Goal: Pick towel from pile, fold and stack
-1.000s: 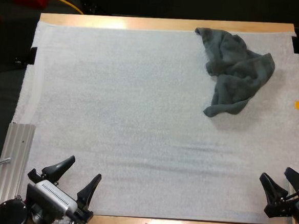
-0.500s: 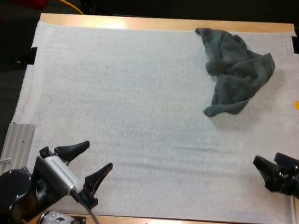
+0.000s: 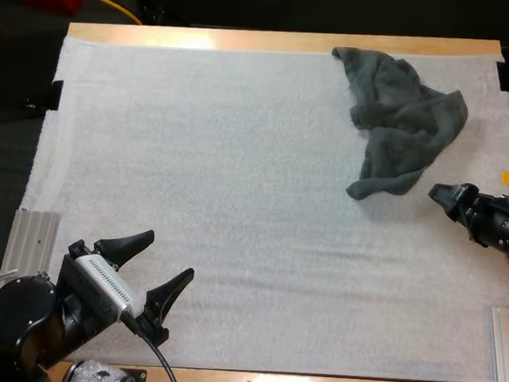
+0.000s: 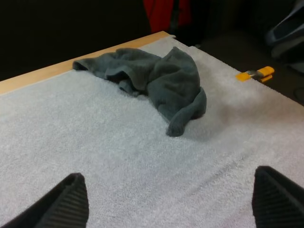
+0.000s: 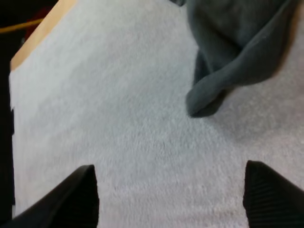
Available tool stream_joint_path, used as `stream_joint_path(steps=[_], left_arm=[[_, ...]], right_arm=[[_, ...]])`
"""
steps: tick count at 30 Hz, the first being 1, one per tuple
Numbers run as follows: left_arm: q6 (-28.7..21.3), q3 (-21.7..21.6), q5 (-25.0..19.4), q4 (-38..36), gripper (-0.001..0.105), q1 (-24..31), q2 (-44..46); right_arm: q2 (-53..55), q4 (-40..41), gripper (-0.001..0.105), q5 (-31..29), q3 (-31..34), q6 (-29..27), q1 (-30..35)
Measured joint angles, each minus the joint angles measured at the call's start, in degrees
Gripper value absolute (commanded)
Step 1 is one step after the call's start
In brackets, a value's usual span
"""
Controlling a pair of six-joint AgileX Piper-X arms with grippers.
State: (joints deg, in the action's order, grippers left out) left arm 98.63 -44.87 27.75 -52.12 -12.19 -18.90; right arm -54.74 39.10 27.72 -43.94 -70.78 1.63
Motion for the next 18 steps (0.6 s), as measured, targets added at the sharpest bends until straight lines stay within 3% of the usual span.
stream_joint_path(steps=[4, 18], left_arm=[[0.0, 0.0, 0.0, 0.0, 0.069, 0.0, 0.0], [0.0, 0.0, 0.0, 0.0, 0.069, 0.0, 0.0]], right_arm=[[-9.4, -6.1, 0.063, -0.2, -0.1, 4.7, -1.5], [-23.5, -20.0, 0.063, -5.2, -0.1, 16.6, -8.7]])
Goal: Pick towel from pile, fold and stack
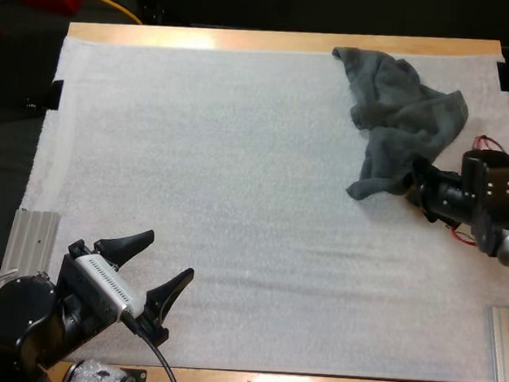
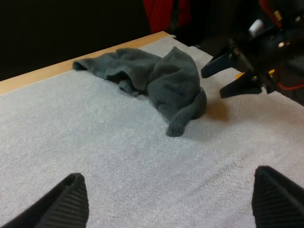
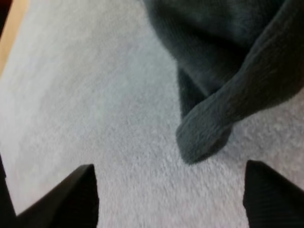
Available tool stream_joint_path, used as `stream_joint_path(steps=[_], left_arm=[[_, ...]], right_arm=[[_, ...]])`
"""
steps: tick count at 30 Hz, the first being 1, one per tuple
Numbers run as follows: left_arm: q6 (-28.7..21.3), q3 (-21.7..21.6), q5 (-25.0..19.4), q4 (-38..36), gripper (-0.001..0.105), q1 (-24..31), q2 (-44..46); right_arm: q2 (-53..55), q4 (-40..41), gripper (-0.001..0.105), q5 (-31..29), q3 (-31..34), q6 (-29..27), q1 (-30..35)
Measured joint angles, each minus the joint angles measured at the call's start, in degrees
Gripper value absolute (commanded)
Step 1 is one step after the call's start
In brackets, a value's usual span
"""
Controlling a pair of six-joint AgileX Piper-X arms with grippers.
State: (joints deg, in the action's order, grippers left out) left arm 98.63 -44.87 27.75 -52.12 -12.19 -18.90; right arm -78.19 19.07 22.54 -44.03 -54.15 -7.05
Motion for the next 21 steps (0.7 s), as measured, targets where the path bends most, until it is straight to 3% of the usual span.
stream_joint_path(steps=[7, 17, 21], left_arm=[[0.0, 0.0, 0.0, -0.1, 0.069, 0.0, 0.0], [0.0, 0.0, 0.0, -0.1, 0.069, 0.0, 0.0], [0.0, 0.0, 0.0, -0.5, 0.069, 0.0, 0.0]], right_arm=[[-9.4, -8.5, 0.063, -1.0, -0.2, 8.3, -0.6], [-17.7, -16.8, 0.06, -1.1, -0.2, 13.1, -1.8], [-18.0, -19.8, 0.025, -2.6, -0.2, 13.3, -1.8]])
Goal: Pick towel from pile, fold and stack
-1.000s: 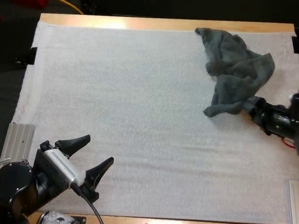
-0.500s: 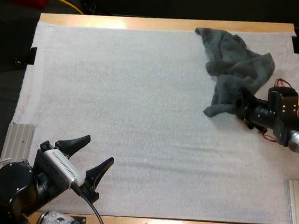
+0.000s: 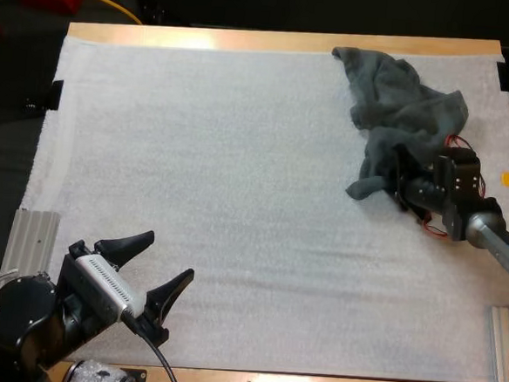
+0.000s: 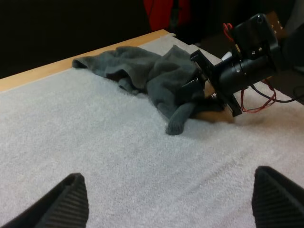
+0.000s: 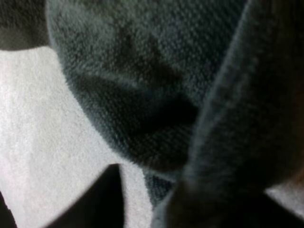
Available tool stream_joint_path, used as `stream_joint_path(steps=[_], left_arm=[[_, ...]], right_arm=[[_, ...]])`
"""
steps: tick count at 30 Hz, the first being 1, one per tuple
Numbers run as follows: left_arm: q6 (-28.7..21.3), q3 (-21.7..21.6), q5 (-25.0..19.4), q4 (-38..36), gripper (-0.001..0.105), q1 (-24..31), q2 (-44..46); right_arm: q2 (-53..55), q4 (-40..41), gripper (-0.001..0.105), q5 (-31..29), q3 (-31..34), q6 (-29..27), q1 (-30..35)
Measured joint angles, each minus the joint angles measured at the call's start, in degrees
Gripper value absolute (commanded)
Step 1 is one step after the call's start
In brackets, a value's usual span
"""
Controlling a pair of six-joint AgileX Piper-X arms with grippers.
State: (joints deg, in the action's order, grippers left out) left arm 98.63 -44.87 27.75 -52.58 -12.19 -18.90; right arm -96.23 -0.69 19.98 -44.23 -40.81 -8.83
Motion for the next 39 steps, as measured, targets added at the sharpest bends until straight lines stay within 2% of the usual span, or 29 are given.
stream_joint_path(steps=[1, 3, 5, 8, 9, 10, 17, 26, 28, 34, 39], left_arm=[[0.0, 0.0, 0.0, 0.0, 0.069, 0.0, 0.0], [0.0, 0.0, 0.0, 0.0, 0.069, 0.0, 0.0], [0.0, 0.0, 0.0, 0.0, 0.069, 0.0, 0.0], [0.0, 0.0, 0.0, 0.0, 0.069, 0.0, 0.0], [0.0, 0.0, 0.0, 0.0, 0.069, 0.0, 0.0], [0.0, 0.0, 0.0, 0.0, 0.069, 0.0, 0.0], [0.0, 0.0, 0.0, 0.0, 0.069, 0.0, 0.0], [0.0, 0.0, 0.0, 0.0, 0.069, 0.0, 0.0], [0.0, 0.0, 0.0, 0.0, 0.069, 0.0, 0.0], [0.0, 0.0, 0.0, 0.0, 0.069, 0.0, 0.0], [0.0, 0.0, 0.0, 0.0, 0.069, 0.0, 0.0]], right_arm=[[0.0, 0.0, 0.023, -0.1, 0.0, 0.1, 0.0], [0.0, 0.0, 0.008, -0.1, 0.0, 0.1, 0.0], [0.0, 0.0, 0.001, 1.0, 0.0, -0.2, 0.0], [0.8, 0.0, 0.001, 2.2, 0.0, -3.9, 0.0], [5.7, 0.1, 0.001, 1.9, 0.2, -11.2, -0.7], [9.5, 0.1, 0.001, 1.1, 0.2, -14.3, -1.5], [22.1, 0.7, 0.001, -1.7, -1.7, -23.9, -5.5], [29.3, 17.4, 0.001, -4.8, -13.4, -38.0, -11.7], [29.3, 24.6, 0.001, -7.1, -18.0, -42.7, -15.9], [27.9, 26.5, 0.001, -8.7, -18.6, -43.7, -24.6], [24.2, 23.2, 0.001, -9.2, -19.2, -42.5, -29.4]])
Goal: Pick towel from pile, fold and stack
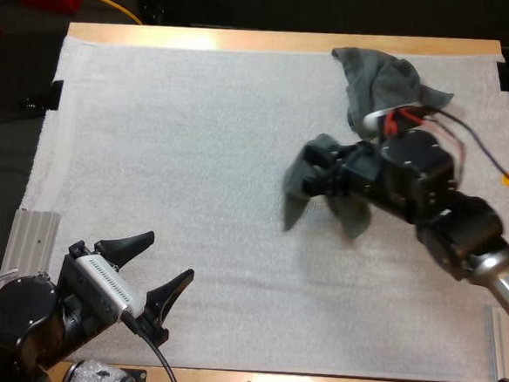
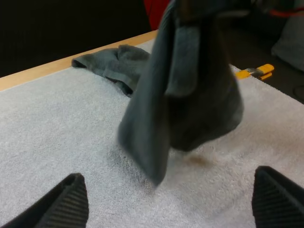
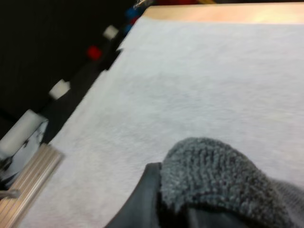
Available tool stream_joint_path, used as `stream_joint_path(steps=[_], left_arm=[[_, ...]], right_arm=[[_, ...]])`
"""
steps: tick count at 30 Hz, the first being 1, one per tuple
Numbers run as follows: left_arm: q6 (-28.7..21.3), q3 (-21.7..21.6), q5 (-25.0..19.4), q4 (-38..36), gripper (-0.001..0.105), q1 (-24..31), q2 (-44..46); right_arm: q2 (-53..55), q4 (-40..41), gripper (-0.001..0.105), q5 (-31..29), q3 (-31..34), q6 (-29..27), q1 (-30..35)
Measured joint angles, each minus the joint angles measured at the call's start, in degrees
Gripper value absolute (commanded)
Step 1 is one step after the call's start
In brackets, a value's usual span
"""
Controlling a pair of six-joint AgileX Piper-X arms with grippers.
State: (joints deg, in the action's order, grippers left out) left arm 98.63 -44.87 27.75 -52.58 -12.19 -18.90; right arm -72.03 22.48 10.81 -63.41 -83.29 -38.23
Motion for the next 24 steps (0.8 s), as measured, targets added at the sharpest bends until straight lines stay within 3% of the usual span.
stream_joint_path(steps=[4, 9, 14, 17, 19, 23, 24], left_arm=[[0.0, 0.0, 0.0, 0.0, 0.069, 0.0, 0.0], [0.0, 0.0, 0.0, 0.0, 0.069, 0.0, 0.0], [0.0, 0.0, 0.0, 0.0, 0.069, 0.0, 0.0], [0.0, 0.0, 0.0, 0.0, 0.069, 0.0, 0.0], [0.0, 0.0, 0.0, 0.0, 0.069, 0.0, 0.0], [0.0, 0.0, 0.0, 0.0, 0.069, 0.0, 0.0], [0.0, 0.0, 0.0, 0.0, 0.069, 0.0, 0.0]], right_arm=[[-4.0, -4.8, 0.001, 0.0, -3.6, 2.3, -4.3], [-7.0, -2.5, 0.001, 0.0, -5.2, 2.7, -5.2], [-14.8, 9.8, 0.007, 0.5, -4.6, 3.9, -4.8], [-15.0, 15.9, 0.006, 6.7, -4.6, 4.6, -4.9], [-13.0, 26.3, 0.006, 10.7, -4.6, 3.4, -6.0], [-12.7, 37.1, 0.013, 0.2, -4.6, 0.3, -5.9], [-12.7, 40.7, 0.034, -5.3, -4.6, -0.9, -5.9]])
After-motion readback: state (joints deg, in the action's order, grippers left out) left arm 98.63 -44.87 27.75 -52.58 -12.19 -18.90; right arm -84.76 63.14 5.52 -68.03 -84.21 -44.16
